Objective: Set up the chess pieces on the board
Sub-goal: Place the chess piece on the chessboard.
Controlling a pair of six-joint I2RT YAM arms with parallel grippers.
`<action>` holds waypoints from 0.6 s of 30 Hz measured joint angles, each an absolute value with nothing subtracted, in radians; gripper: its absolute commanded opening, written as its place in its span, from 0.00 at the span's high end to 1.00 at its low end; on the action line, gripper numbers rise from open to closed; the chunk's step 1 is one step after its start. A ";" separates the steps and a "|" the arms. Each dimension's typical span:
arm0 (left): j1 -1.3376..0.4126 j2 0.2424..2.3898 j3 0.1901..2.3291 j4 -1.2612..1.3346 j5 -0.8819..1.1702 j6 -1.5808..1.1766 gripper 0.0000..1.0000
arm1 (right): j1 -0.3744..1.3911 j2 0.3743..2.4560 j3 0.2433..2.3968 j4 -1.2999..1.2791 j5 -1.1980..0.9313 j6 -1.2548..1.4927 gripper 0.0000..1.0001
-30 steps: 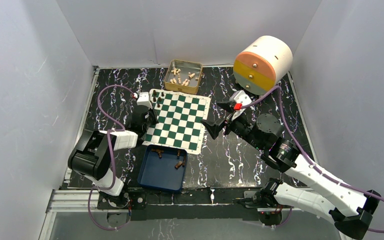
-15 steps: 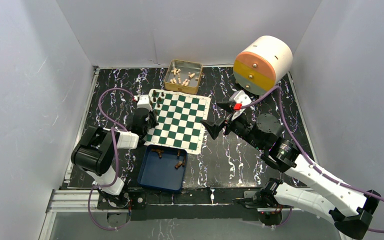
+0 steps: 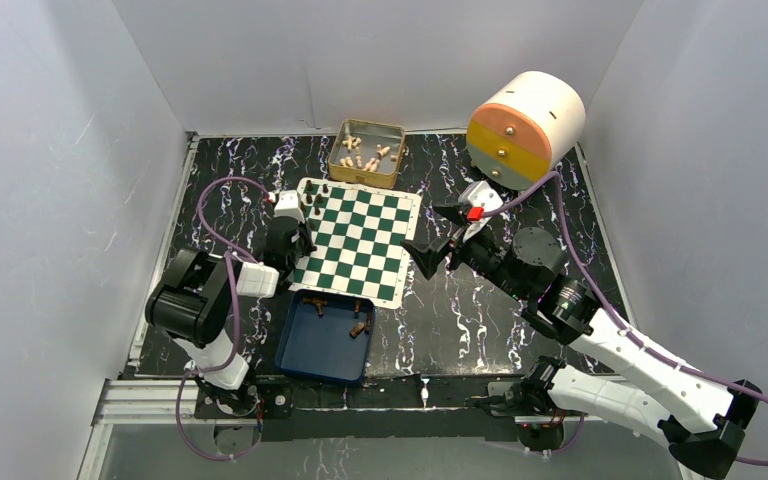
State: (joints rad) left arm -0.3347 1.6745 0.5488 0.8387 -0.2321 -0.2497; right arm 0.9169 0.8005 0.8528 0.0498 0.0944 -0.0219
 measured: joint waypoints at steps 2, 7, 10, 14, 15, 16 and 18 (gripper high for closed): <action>-0.335 1.685 0.549 0.841 -0.232 -0.249 1.00 | 0.917 0.800 0.853 0.050 0.094 -0.022 0.01; -0.331 1.714 0.549 0.880 -0.232 -0.250 1.00 | 0.917 0.802 0.853 0.050 0.094 -0.021 0.01; -0.329 1.718 0.548 0.891 -0.232 -0.247 1.00 | 0.917 0.807 0.853 0.050 0.094 -0.021 0.01; -0.326 1.728 0.546 0.910 -0.231 -0.246 1.00 | 0.917 0.808 0.853 0.051 0.094 -0.021 0.01; -0.326 1.730 0.546 0.913 -0.229 -0.246 1.00 | 0.917 0.808 0.853 0.050 0.094 -0.020 0.01; -0.324 1.731 0.546 0.916 -0.228 -0.246 0.97 | 0.917 0.809 0.853 0.051 0.094 -0.020 0.01; -0.324 1.731 0.545 0.919 -0.228 -0.247 0.91 | 0.917 0.809 0.853 0.050 0.094 -0.019 0.01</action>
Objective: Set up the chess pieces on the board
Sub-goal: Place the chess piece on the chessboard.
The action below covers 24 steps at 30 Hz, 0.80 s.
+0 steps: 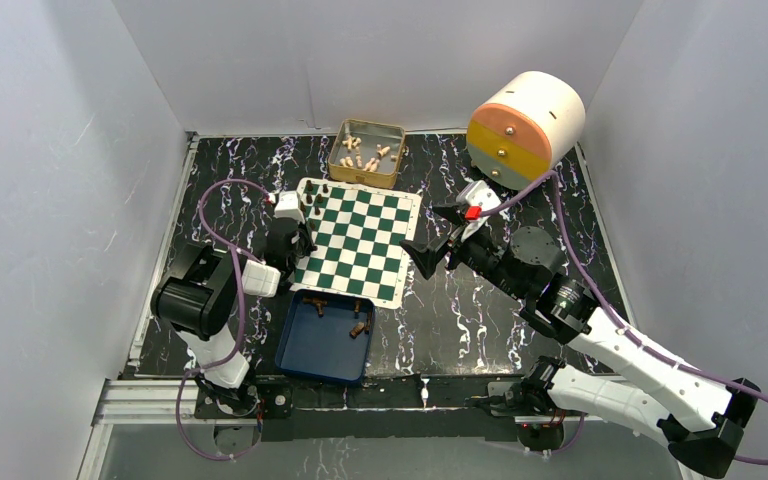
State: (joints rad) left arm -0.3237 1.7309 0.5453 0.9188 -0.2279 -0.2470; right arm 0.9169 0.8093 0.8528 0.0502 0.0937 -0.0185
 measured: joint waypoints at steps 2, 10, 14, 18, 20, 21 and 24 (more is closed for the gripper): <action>-0.324 1.731 0.544 0.920 -0.228 -0.250 0.85 | 0.917 0.810 0.853 0.051 0.094 -0.018 0.01; -0.323 1.721 0.522 0.923 -0.234 -0.258 0.72 | 0.917 0.813 0.853 0.051 0.093 -0.017 0.01; -0.323 1.699 0.519 0.916 -0.241 -0.258 0.69 | 0.917 0.816 0.853 0.051 0.086 -0.014 0.01; -0.323 1.670 0.517 0.906 -0.251 -0.258 0.67 | 0.917 0.817 0.853 0.051 0.082 -0.014 0.01; -0.323 1.653 0.517 0.900 -0.252 -0.258 0.67 | 0.917 0.817 0.853 0.051 0.082 -0.012 0.01; -0.323 1.641 0.517 0.894 -0.252 -0.258 0.67 | 0.917 0.817 0.853 0.050 0.082 -0.007 0.01; -0.323 1.596 0.521 0.850 -0.251 -0.262 0.66 | 0.917 0.817 0.853 0.046 0.088 0.017 0.01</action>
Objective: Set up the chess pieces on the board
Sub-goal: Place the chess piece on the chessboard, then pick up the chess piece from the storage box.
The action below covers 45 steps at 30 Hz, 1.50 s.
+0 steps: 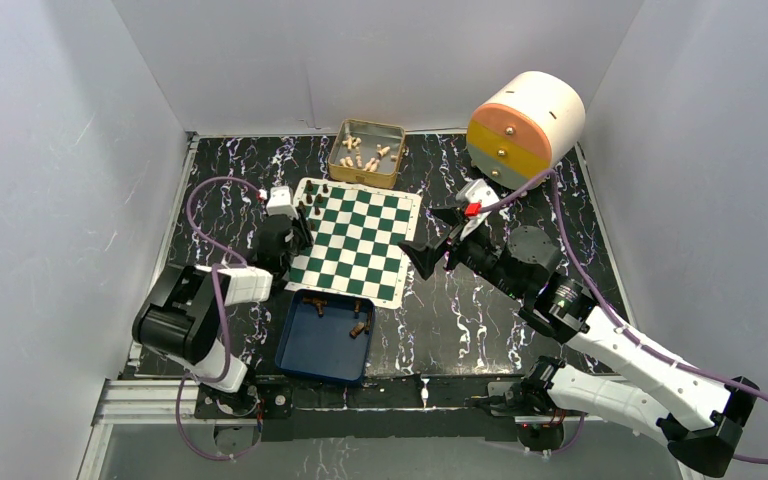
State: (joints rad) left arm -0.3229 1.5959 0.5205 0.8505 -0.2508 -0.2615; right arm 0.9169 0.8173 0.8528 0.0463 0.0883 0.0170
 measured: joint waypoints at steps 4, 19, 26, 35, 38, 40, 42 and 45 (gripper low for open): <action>-0.323 1.525 0.562 0.752 -0.238 -0.264 0.64 | 0.917 0.818 0.853 0.021 0.115 0.067 0.01; -0.315 1.345 0.968 0.031 -0.142 -0.307 0.51 | 0.917 0.800 0.791 -0.010 0.136 0.168 0.10; -0.311 1.324 0.973 -0.281 0.094 -0.310 0.68 | 0.917 0.901 0.851 -0.118 0.175 0.226 0.17; -0.416 1.128 0.880 -0.432 0.171 -0.379 0.69 | 0.917 0.898 0.851 -0.121 0.184 0.248 0.18; -0.491 1.100 0.874 -0.458 0.155 -0.397 0.69 | 0.917 0.898 0.851 -0.119 0.184 0.248 0.18; -0.543 1.113 0.874 -0.477 0.138 -0.407 0.69 | 0.917 0.898 0.851 -0.118 0.184 0.248 0.18; -0.598 1.135 0.872 -0.494 0.115 -0.422 0.69 | 0.917 0.898 0.850 -0.118 0.185 0.248 0.18; -0.672 1.159 0.856 -0.507 0.079 -0.441 0.69 | 0.917 0.897 0.845 -0.116 0.188 0.248 0.18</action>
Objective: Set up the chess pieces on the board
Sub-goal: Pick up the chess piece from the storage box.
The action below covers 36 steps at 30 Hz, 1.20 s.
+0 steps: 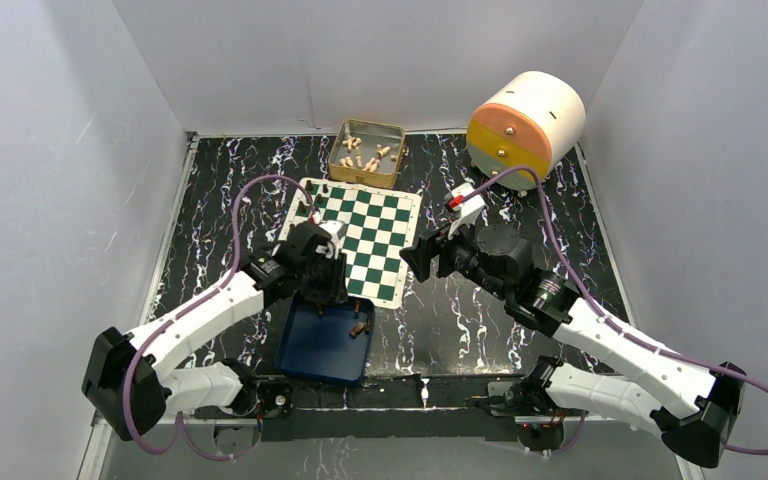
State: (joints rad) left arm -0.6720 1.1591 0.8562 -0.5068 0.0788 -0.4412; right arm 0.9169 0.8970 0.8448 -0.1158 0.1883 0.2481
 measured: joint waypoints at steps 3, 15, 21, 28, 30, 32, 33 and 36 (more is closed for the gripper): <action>-0.733 1.182 0.837 -0.512 0.044 -0.463 0.68 | 0.917 0.890 0.834 -0.113 0.189 0.248 0.18; -0.813 1.256 0.698 -0.417 0.010 -0.523 0.66 | 0.917 0.839 0.833 -0.107 0.220 0.243 0.18; -0.834 1.274 0.693 -0.344 0.014 -0.528 0.64 | 0.917 0.825 0.813 -0.102 0.235 0.238 0.18; -0.861 1.341 0.690 -0.302 0.026 -0.530 0.65 | 0.917 0.822 0.807 -0.102 0.247 0.233 0.18; -0.872 1.343 0.679 -0.298 0.020 -0.535 0.66 | 0.917 0.820 0.807 -0.102 0.251 0.232 0.18; -0.881 1.343 0.672 -0.300 0.006 -0.540 0.66 | 0.917 0.816 0.807 -0.102 0.257 0.232 0.18; -0.884 1.343 0.670 -0.302 -0.002 -0.542 0.67 | 0.917 0.815 0.807 -0.101 0.258 0.232 0.18; -0.891 1.343 0.667 -0.310 -0.023 -0.547 0.68 | 0.917 0.812 0.807 -0.098 0.262 0.231 0.18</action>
State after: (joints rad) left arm -0.8906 1.3434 0.6666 -0.3103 -0.0227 -0.5472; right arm 0.9169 0.8120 0.8066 -0.0978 0.2619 0.2310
